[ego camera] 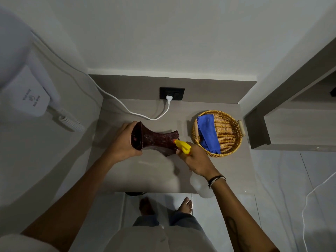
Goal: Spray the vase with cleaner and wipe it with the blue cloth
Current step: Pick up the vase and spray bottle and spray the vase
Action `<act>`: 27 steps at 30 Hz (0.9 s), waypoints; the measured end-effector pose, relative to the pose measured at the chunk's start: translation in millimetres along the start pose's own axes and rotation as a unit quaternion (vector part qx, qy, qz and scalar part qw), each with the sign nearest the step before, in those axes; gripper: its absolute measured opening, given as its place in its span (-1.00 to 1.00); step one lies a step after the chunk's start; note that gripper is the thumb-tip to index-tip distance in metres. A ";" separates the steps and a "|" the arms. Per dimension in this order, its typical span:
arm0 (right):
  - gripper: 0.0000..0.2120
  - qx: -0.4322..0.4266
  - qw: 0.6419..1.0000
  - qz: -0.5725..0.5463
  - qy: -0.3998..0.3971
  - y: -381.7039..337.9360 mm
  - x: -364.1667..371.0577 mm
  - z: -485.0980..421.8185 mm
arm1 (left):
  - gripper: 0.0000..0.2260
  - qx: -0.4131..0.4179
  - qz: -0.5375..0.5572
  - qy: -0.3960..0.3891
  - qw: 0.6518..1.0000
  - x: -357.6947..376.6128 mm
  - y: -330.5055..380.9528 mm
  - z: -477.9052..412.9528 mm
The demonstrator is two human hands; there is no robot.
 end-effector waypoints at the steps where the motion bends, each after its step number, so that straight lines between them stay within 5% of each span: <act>1: -0.76 0.002 1.000 0.003 0.007 1.1 -2.1 1.1 | 0.05 0.004 0.002 0.000 1.000 -1.1 2.9 0.0; 6: -0.77 -0.002 0.999 -0.015 0.048 2.6 -10.9 5.2 | -0.36 -0.073 0.101 0.048 0.991 -9.1 -7.0 -5.8; 11: -0.78 -0.012 0.998 -0.023 0.059 3.2 -13.9 4.1 | -0.23 -0.231 0.152 0.067 0.959 -9.0 -32.5 -3.5; 14: -0.79 -0.028 0.998 -0.014 0.049 0.5 -10.9 1.6 | -0.37 -0.259 0.171 0.049 0.949 -3.2 -30.6 2.0; 16: -0.79 -0.047 0.998 -0.006 0.040 -3.1 -7.1 -0.5 | -0.34 -0.249 0.186 0.005 0.951 3.1 -27.8 4.2; 21: -0.74 -0.094 0.995 0.018 -0.001 -19.1 10.3 -3.9 | 0.33 -0.176 0.127 -0.071 0.974 12.1 -31.1 7.9; 27: -0.76 -0.110 0.993 0.027 -0.022 -30.6 27.6 -3.9 | 0.13 -0.093 0.038 0.003 0.995 10.1 -15.0 11.1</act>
Point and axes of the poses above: each hand's wrist, its own z-axis away from the middle knuckle, its own x-axis out of the palm, y = z × x, the point moved 7 cm from there along -z, towards the middle knuckle, and after that the axes turned 1 degree about z, right-handed, at the moved point
